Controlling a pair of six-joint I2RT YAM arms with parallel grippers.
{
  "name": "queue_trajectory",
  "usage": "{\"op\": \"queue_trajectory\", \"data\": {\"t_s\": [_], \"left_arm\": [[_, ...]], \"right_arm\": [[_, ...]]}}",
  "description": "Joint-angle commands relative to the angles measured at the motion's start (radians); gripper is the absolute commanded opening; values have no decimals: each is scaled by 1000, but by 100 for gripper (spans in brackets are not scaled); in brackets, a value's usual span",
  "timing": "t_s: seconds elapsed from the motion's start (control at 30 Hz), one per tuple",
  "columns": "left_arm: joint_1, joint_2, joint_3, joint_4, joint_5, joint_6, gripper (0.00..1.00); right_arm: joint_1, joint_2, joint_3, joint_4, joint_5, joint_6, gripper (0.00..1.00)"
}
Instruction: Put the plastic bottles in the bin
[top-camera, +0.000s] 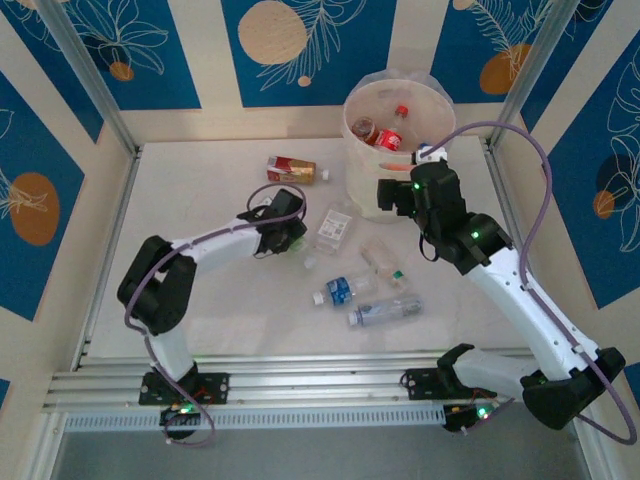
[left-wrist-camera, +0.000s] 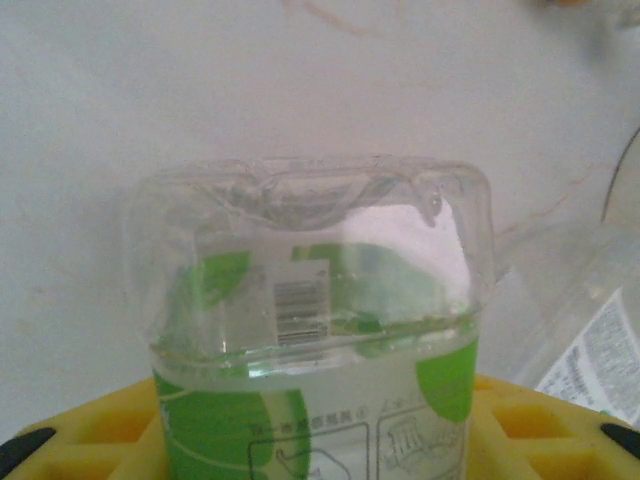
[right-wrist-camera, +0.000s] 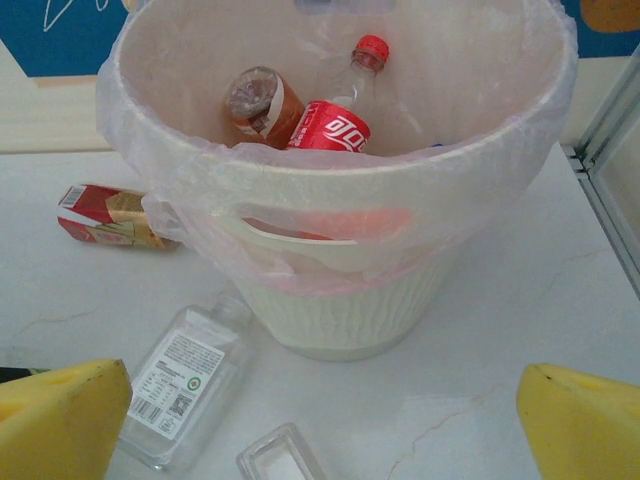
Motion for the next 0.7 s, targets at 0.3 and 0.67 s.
{"op": "queue_trajectory", "data": {"t_s": [0.3, 0.67], "left_arm": [[41, -174, 96, 62, -152, 331, 37], [46, -243, 199, 208, -46, 637, 36]], "right_arm": [[-7, -64, -47, 58, 35, 31, 99], [-7, -117, -103, 77, 62, 74, 99]]}}
